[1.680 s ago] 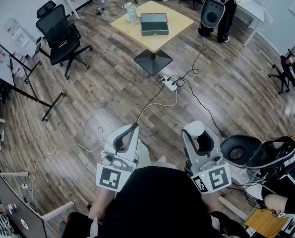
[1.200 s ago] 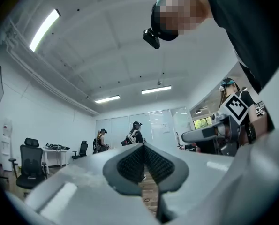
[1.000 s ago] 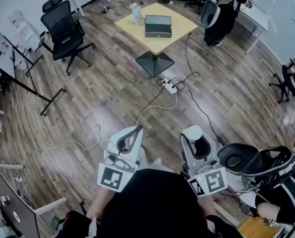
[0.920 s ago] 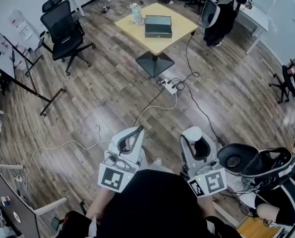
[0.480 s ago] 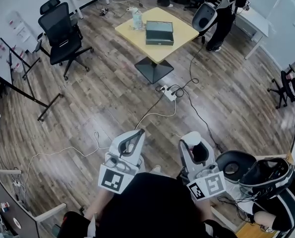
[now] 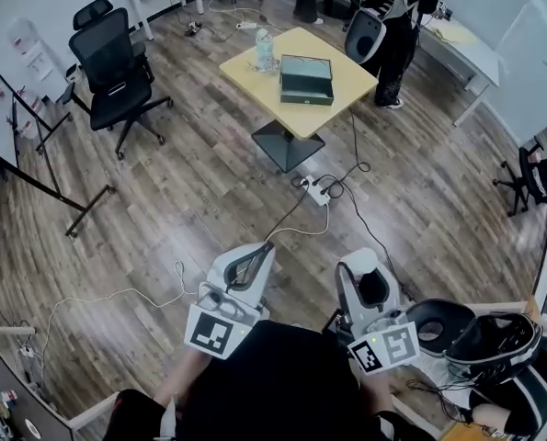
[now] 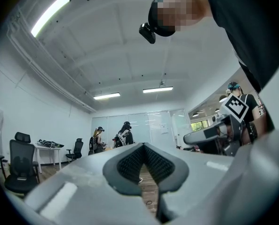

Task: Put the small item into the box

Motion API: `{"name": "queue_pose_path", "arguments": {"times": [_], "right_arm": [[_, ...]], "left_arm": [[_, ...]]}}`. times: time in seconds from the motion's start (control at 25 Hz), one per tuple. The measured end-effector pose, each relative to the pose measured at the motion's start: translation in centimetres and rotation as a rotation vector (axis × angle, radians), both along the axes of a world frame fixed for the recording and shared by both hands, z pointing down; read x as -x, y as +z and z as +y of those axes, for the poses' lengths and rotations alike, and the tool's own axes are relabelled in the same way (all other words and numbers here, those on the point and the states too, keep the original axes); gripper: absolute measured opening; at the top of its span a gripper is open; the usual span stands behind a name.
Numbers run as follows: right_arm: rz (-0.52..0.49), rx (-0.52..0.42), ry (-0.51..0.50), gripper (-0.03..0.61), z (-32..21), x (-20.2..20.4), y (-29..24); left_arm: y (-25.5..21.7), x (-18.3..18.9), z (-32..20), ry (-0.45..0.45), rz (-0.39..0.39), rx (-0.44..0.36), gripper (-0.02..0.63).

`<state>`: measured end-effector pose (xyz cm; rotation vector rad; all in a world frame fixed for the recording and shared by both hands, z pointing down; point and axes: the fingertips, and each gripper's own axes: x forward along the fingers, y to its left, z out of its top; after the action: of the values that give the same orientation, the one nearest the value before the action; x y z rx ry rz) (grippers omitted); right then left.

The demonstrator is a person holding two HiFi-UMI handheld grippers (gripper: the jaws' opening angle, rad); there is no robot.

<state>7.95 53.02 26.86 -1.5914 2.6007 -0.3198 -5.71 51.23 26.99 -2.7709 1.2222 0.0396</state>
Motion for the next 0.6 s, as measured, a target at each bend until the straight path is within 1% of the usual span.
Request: {"name": "queue_pose_path", "arguments": {"times": [0.12, 0.4, 0.48, 0.6], "right_arm": [[-0.01, 0.002, 0.003, 0.179, -2.2, 2.1, 0.1], [-0.013, -0.014, -0.005, 0.179, -5.7, 7.9, 0.1], [-0.007, -0.016, -0.001, 0.179, -6.4, 8.9, 0.0], [0.004, -0.01, 0.006, 0.179, -7.1, 9.5, 0.2]], "left_arm": [[-0.1, 2.6, -1.8, -0.016, 0.006, 0.009, 0.002], [-0.2, 9.6, -5.8, -0.077, 0.038, -0.004, 0.002], [-0.1, 10.8, -6.6, -0.082, 0.059, -0.001, 0.002], [0.1, 11.3, -7.4, -0.06, 0.083, 0.003, 0.002]]}}
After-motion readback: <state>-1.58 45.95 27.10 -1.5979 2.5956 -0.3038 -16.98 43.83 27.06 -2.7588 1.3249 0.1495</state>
